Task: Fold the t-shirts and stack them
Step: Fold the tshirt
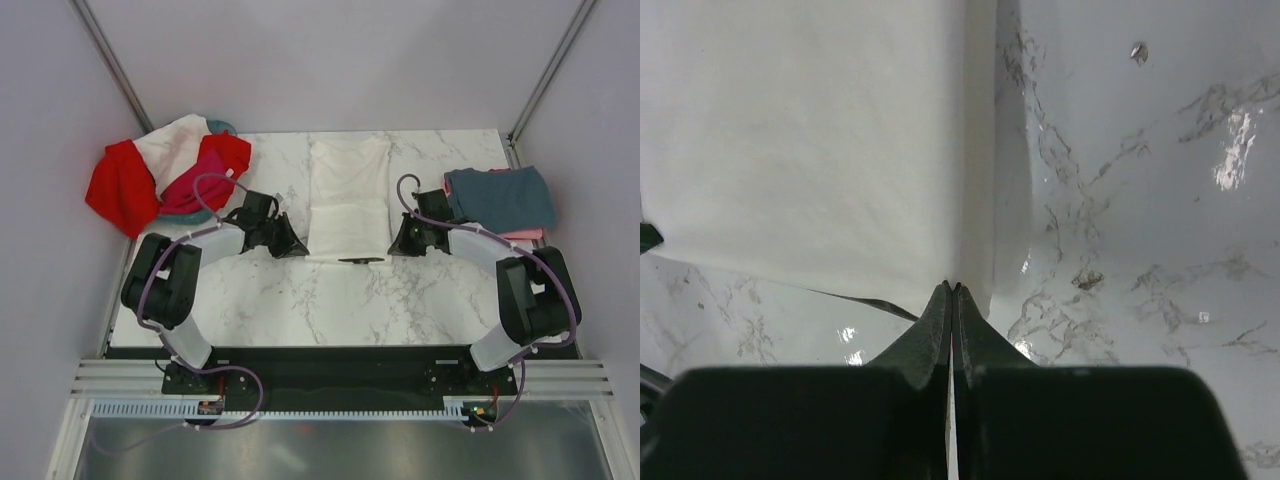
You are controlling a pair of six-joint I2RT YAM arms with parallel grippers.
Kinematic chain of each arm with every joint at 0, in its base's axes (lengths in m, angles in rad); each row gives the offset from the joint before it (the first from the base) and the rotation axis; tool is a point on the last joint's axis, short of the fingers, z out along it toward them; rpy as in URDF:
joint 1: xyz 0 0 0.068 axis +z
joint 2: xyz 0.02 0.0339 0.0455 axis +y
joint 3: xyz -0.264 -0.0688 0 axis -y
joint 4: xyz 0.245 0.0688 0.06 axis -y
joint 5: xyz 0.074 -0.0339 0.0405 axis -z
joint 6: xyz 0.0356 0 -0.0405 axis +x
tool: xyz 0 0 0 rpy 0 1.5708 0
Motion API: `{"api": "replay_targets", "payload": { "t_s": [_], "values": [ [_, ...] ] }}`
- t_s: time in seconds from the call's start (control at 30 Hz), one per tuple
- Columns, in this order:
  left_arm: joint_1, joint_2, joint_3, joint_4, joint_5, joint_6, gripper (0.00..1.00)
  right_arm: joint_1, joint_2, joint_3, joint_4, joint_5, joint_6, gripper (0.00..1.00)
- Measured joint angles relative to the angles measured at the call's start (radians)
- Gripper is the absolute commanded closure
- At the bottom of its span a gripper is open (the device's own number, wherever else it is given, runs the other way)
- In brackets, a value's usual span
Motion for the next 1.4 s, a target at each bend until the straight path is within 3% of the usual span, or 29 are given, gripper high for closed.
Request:
{"api": "replay_targets", "payload": {
  "t_s": [0.23, 0.37, 0.4, 0.43, 0.5, 0.53, 0.6, 0.63, 0.73, 0.97, 1.4],
  "values": [
    [-0.008, -0.062, -0.119, 0.023, 0.004, 0.001, 0.98, 0.002, -0.07, -0.131, 0.026, -0.016, 0.008, 1.0],
    [-0.032, -0.093, -0.214, 0.065, 0.01, 0.001, 0.98, 0.011, -0.108, -0.23, 0.049, -0.035, 0.029, 0.91],
    [-0.038, -0.095, -0.236, 0.077, 0.01, 0.001, 0.98, 0.011, -0.114, -0.244, 0.059, -0.045, 0.034, 0.86],
    [-0.042, -0.096, -0.254, 0.091, 0.014, -0.003, 0.97, 0.011, -0.121, -0.252, 0.068, -0.048, 0.035, 0.71],
    [-0.043, -0.11, -0.282, 0.12, 0.027, -0.006, 0.94, 0.011, -0.135, -0.261, 0.083, -0.058, 0.045, 0.58],
    [-0.043, -0.121, -0.294, 0.131, 0.024, -0.006, 0.86, 0.012, -0.149, -0.268, 0.089, -0.058, 0.045, 0.49],
    [-0.046, -0.148, -0.322, 0.14, 0.014, -0.007, 0.76, 0.011, -0.18, -0.281, 0.091, -0.055, 0.045, 0.45],
    [-0.048, -0.165, -0.335, 0.143, 0.008, -0.009, 0.66, 0.011, -0.198, -0.289, 0.09, -0.051, 0.044, 0.44],
    [-0.06, -0.22, -0.357, 0.137, -0.01, -0.013, 0.57, 0.013, -0.238, -0.303, 0.076, -0.051, 0.044, 0.44],
    [-0.076, -0.281, -0.361, 0.082, -0.053, -0.013, 0.51, 0.063, -0.247, -0.307, 0.068, -0.043, 0.046, 0.47],
    [-0.097, -0.278, -0.358, 0.03, -0.063, -0.013, 0.51, 0.136, -0.211, -0.311, 0.08, -0.024, 0.069, 0.6]
  ]
}}
